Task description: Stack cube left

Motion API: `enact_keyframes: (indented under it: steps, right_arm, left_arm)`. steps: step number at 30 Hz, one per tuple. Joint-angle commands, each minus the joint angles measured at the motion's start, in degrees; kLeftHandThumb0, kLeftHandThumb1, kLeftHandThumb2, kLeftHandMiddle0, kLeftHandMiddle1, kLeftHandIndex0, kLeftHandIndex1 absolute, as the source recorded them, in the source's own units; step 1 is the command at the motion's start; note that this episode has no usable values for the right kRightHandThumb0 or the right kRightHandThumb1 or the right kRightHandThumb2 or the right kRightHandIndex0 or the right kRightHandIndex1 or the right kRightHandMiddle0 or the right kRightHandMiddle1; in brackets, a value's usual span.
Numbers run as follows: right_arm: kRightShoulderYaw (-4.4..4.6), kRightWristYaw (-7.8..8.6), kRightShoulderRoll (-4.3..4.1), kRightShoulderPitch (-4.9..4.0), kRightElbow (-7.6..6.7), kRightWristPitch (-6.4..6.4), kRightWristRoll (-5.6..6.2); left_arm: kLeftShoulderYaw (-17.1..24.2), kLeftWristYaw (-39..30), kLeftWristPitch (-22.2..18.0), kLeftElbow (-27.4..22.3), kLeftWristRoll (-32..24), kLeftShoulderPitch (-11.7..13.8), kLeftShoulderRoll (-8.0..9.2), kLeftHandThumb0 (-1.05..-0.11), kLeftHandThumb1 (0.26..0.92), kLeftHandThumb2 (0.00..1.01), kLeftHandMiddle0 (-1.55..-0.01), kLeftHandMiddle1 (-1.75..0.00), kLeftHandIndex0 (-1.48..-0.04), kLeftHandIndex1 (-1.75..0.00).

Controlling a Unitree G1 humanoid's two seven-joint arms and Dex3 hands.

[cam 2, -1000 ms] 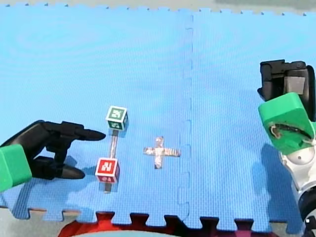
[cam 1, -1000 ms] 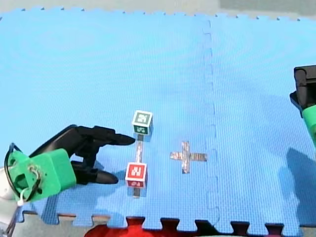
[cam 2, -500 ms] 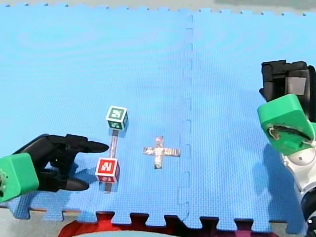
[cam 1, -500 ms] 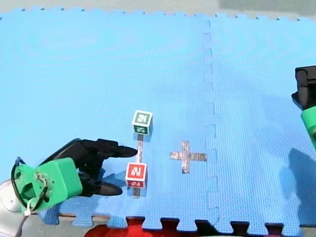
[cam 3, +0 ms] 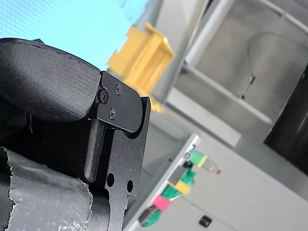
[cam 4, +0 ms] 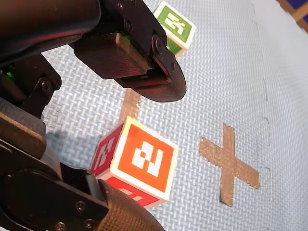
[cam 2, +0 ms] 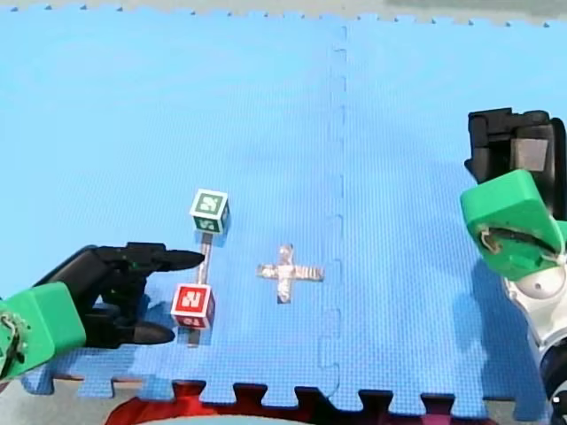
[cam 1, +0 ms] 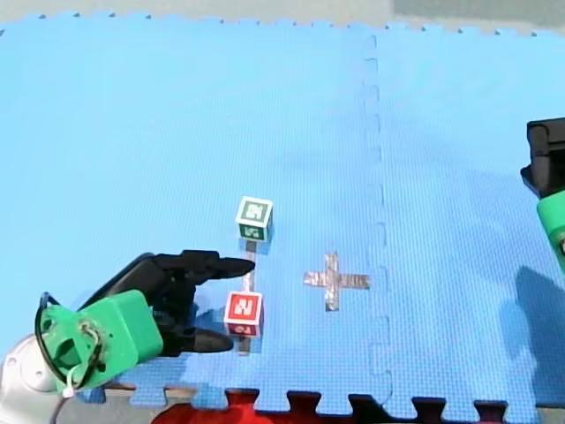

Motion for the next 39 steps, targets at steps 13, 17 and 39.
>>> enact_keyframes:
  steps: [13,17,39]
  right_arm:
    - [0.01,-0.6,-0.15,0.35,-0.43,-0.71,0.01]
    - [0.1,-0.79,-0.2,0.37,-0.56,-0.69,-0.09]
    - [0.27,-1.57,-0.05,0.33,-1.17,-0.78,-0.16]
  left_arm:
    - [-1.49,11.04,-3.26,2.16,7.25,0.01,-0.53,-0.875,0.714,0.0,-0.84,-1.75,-0.62,-0.01]
    - [-3.62,14.1,-2.02,1.32,12.69,-0.58,1.22,-0.826,0.69,0.0,-0.82,-1.75,-0.62,-0.01]
    - [-10.35,8.41,20.9,-25.49,28.76,2.78,7.65,-0.573,0.695,0.01,-0.85,-1.75,-0.75,-0.05]
